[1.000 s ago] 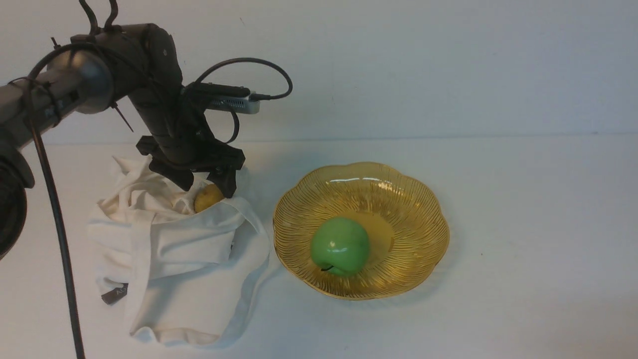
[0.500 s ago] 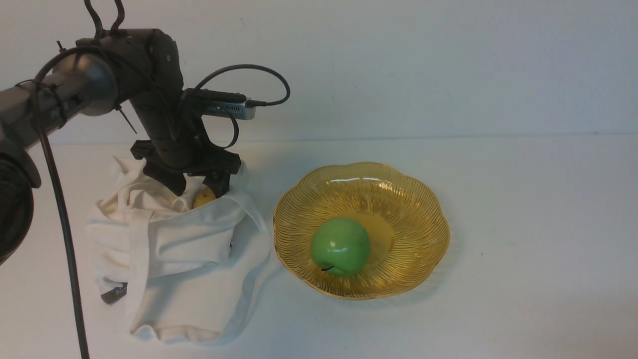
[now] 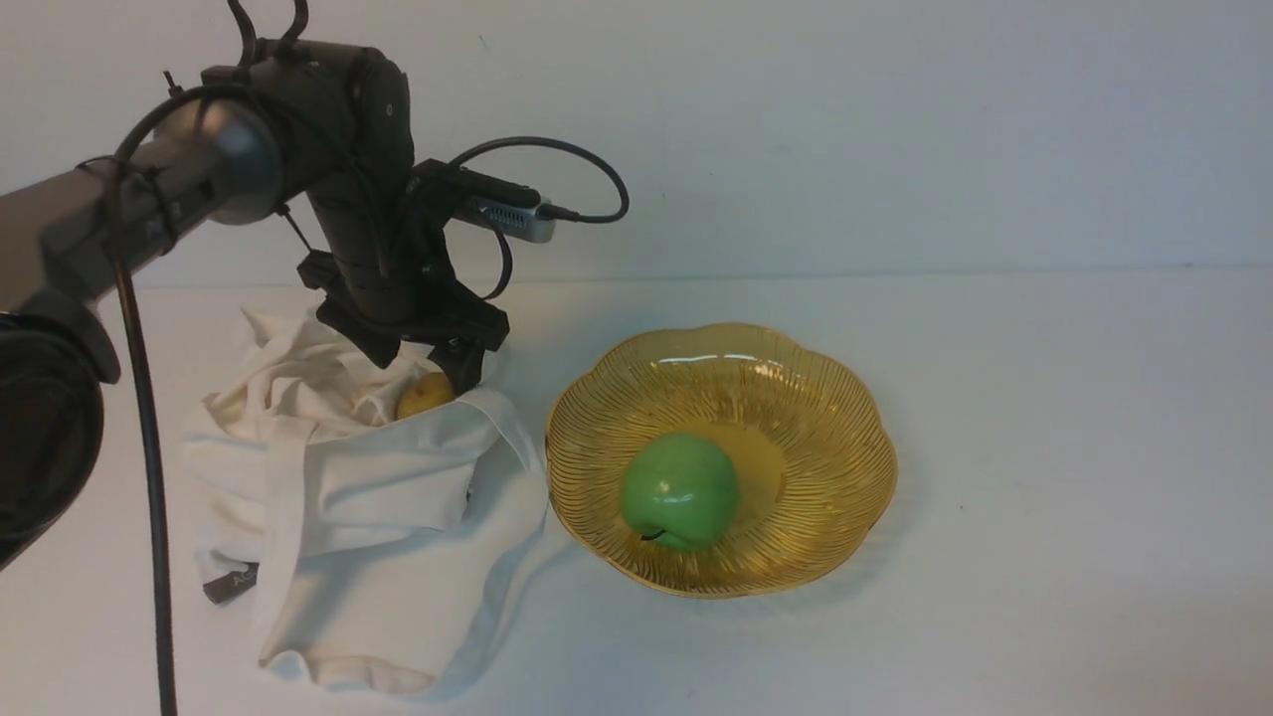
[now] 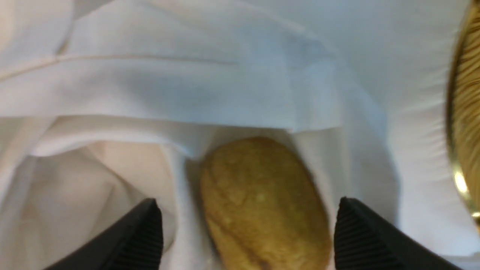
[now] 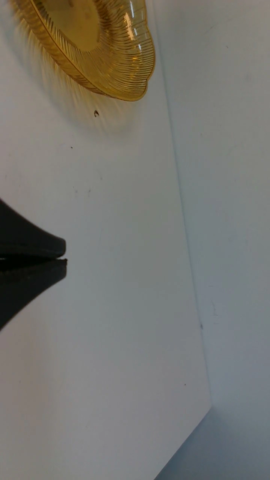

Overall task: Take the fruit out of the cloth bag on the white table and place them on a plate.
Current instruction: 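Reach into the cloth bag and grasp the kiwi with the left gripper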

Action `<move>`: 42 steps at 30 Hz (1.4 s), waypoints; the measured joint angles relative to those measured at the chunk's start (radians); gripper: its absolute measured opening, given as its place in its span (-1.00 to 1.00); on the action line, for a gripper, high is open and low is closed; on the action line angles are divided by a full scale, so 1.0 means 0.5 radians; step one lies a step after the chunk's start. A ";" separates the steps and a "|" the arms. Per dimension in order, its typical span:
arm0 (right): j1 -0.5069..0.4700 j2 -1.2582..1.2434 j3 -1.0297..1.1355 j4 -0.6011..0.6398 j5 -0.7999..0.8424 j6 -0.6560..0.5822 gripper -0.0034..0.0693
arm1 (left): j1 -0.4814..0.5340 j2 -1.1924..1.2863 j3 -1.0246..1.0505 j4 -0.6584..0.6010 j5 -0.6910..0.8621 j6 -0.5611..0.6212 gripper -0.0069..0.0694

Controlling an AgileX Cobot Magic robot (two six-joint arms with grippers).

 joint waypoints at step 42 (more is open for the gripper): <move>0.000 0.000 0.000 0.000 0.000 0.000 -0.95 | -0.193 0.082 -0.002 0.123 0.080 0.018 0.11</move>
